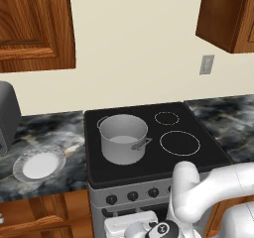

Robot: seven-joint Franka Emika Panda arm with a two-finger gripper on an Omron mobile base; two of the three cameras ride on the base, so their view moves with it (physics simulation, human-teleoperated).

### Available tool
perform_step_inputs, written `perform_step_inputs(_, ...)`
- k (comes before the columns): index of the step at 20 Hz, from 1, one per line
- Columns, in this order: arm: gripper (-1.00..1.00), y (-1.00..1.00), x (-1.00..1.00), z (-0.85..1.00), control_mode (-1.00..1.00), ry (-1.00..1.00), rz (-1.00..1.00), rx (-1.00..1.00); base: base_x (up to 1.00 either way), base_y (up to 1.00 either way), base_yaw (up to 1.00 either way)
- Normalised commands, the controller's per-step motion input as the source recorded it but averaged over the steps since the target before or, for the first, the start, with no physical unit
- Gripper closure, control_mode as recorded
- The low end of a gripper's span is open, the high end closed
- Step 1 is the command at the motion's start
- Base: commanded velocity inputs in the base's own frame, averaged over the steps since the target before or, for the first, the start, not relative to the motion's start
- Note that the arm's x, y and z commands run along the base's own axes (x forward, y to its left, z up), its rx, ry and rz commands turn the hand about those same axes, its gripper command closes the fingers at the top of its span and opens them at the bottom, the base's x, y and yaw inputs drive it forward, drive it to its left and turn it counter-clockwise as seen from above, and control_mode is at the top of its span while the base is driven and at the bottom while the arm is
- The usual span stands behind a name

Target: Retrieve the frozen meat and place it in the pot on a burner. Then turn the burner on.

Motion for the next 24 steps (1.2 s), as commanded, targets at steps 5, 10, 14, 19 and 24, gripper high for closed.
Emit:
perform_step_inputs(5, -1.0, 0.0, 0.04, -0.01, -1.0, 0.0, 0.0, 0.0, 0.0, 0.0, 0.0)
perform_step_inputs(10, -1.0, 0.0, 0.06, 0.0, -1.0, 0.0, 0.0, 0.0, 0.0, 0.0, 0.0)
perform_step_inputs(14, -1.0, 0.0, 0.05, 0.0, -1.0, 0.0, 0.0, 0.0, 0.0, 0.0, 0.0)
perform_step_inputs(19, -1.0, 0.0, 0.02, -0.02, -1.0, 0.0, 0.0, 0.0, 0.0, 0.0, 0.0)
perform_step_inputs(24, -1.0, 0.0, 0.0, -0.08, -1.0, 0.0, 0.0, -0.01, 0.0, 0.0, 0.0)
